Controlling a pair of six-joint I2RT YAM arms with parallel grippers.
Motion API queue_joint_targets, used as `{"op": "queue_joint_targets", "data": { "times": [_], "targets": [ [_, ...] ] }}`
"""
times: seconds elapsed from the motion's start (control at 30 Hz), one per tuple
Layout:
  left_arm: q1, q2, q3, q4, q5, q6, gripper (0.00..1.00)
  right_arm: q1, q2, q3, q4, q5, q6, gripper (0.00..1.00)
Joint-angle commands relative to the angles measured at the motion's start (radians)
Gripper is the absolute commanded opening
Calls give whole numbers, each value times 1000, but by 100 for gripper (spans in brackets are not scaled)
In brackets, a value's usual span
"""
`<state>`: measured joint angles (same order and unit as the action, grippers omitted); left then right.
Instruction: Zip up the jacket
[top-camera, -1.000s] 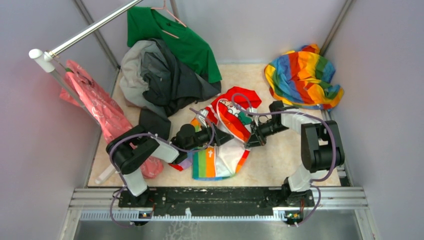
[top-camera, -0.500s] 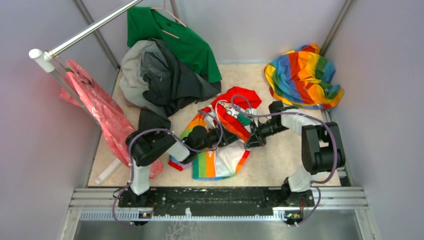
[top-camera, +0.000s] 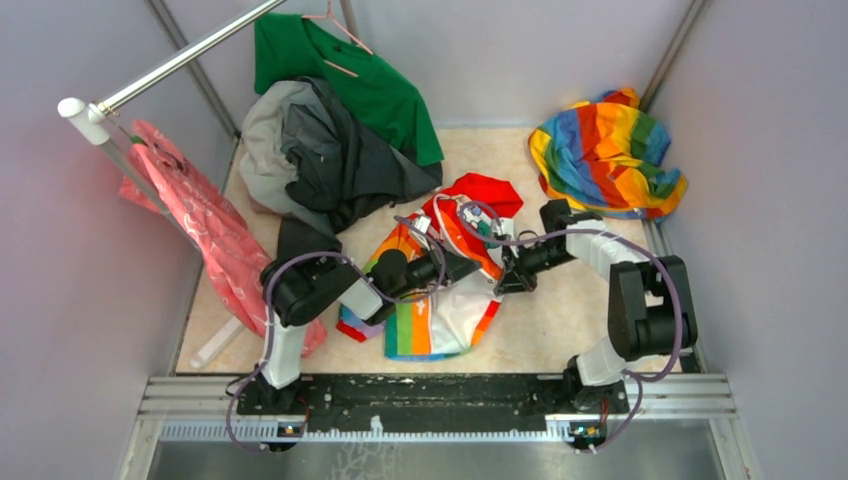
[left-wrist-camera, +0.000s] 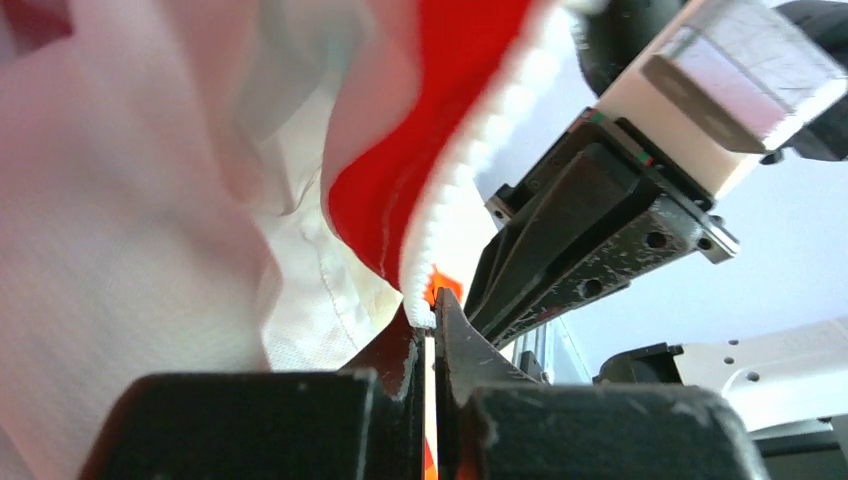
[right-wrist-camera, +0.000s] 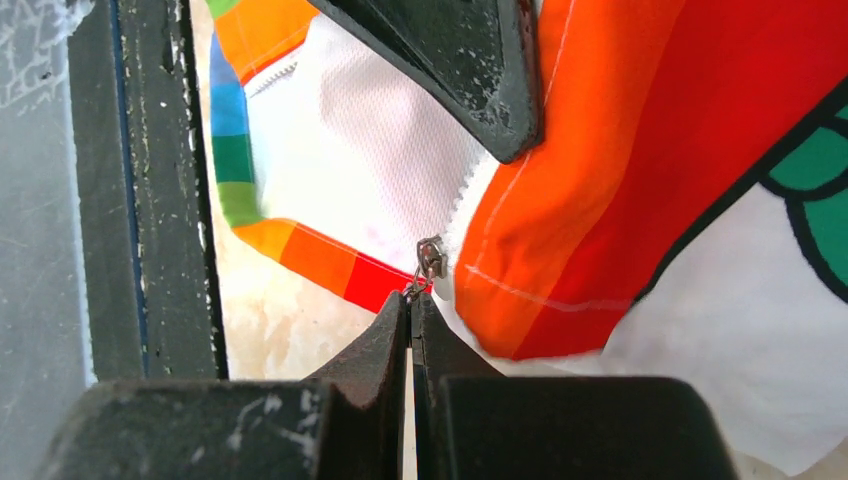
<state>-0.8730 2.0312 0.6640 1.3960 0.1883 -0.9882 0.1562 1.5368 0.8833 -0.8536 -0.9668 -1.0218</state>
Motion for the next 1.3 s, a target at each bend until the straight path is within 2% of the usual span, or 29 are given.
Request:
{"op": "queue_joint_targets", "data": {
  "times": [0.0, 0.3, 0.37, 0.53, 0.6, 0.7, 0.83, 0.87, 0.97, 1.03, 1.1, 1.2, 1.27],
  "targets": [
    [20, 13, 9, 179, 43, 131, 0, 13, -38, -12, -12, 19, -66, 0],
    [30, 31, -20, 383, 120, 393, 0, 13, -31, -14, -11, 34, -61, 1],
    [37, 27, -18, 393, 148, 433, 0, 13, -33, -13, -11, 47, -58, 8],
    [45, -7, -11, 350, 204, 543, 0, 13, -65, 14, -47, 58, -55, 38],
    [45, -24, -7, 311, 221, 580, 0, 11, -99, 22, -78, 45, -82, 44],
    [46, -45, -3, 269, 253, 612, 0, 1, -147, 50, -157, 0, -158, 48],
    [47, -68, 17, 196, 289, 604, 0, -40, -209, 88, -216, -100, -212, 49],
    [48, -72, 25, 178, 293, 593, 0, -44, -232, 79, -180, -112, -184, 50],
    [50, -74, 52, 129, 304, 532, 0, -46, -315, 17, 46, -86, 36, 55],
    [56, -72, 75, 89, 307, 477, 0, -47, -357, 8, 106, -64, 95, 61],
    [62, -68, 103, 38, 313, 422, 0, -53, -379, 39, 96, -65, 121, 63],
    [73, -63, 139, -29, 320, 357, 0, -92, -374, 113, -58, -151, 35, 64],
    [79, -60, 148, -39, 316, 325, 0, -114, -374, 120, -45, -155, 53, 64]
  ]
}}
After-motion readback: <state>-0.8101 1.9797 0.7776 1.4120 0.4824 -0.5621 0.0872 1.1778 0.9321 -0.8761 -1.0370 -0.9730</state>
